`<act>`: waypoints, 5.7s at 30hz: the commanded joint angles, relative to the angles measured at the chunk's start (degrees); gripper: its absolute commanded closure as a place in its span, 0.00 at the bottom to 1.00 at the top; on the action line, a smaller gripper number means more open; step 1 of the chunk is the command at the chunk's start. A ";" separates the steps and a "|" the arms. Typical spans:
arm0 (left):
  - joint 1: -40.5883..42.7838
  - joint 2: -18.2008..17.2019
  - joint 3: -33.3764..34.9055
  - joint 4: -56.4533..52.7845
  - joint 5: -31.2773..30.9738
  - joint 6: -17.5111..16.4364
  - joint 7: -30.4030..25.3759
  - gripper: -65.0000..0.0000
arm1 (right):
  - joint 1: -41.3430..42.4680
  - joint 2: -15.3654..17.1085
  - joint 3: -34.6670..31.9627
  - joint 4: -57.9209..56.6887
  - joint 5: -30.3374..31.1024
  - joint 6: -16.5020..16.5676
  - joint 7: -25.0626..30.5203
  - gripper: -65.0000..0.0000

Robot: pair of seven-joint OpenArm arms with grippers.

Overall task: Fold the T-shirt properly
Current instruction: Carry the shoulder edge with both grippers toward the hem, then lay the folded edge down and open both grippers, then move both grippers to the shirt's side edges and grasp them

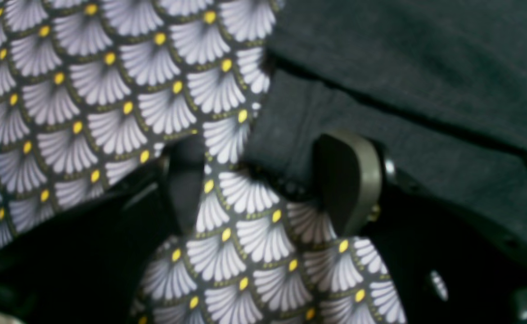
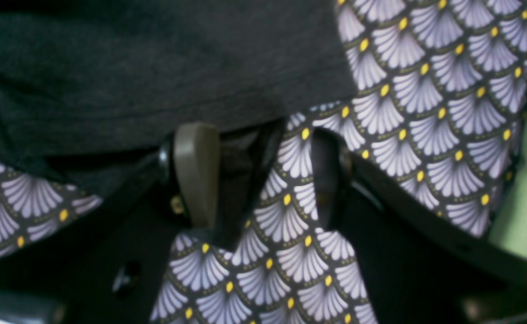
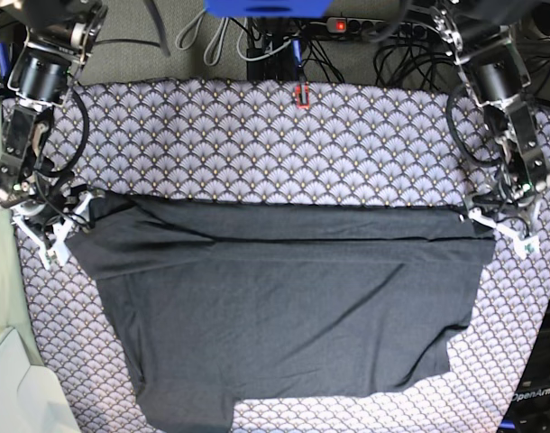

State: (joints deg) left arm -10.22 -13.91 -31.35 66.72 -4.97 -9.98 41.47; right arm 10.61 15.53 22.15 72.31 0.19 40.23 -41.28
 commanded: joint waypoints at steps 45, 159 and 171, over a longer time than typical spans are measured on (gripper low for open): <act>1.73 -0.37 0.54 4.62 -0.17 -0.53 -0.46 0.99 | -8.99 -1.60 0.22 6.24 0.56 -0.23 3.78 1.00; -32.29 -2.48 10.39 -45.84 -0.35 5.27 -34.31 0.37 | -11.36 -5.46 3.12 27.95 -15.97 -0.23 0.97 0.58; -29.91 -0.64 10.74 -46.98 -0.35 5.27 -34.13 0.37 | -11.18 -5.38 3.03 28.30 -15.97 -0.23 0.97 0.58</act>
State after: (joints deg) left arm -38.59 -14.09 -20.67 19.16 -5.19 -4.73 8.49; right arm -1.43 9.34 24.97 99.37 -16.10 40.27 -41.30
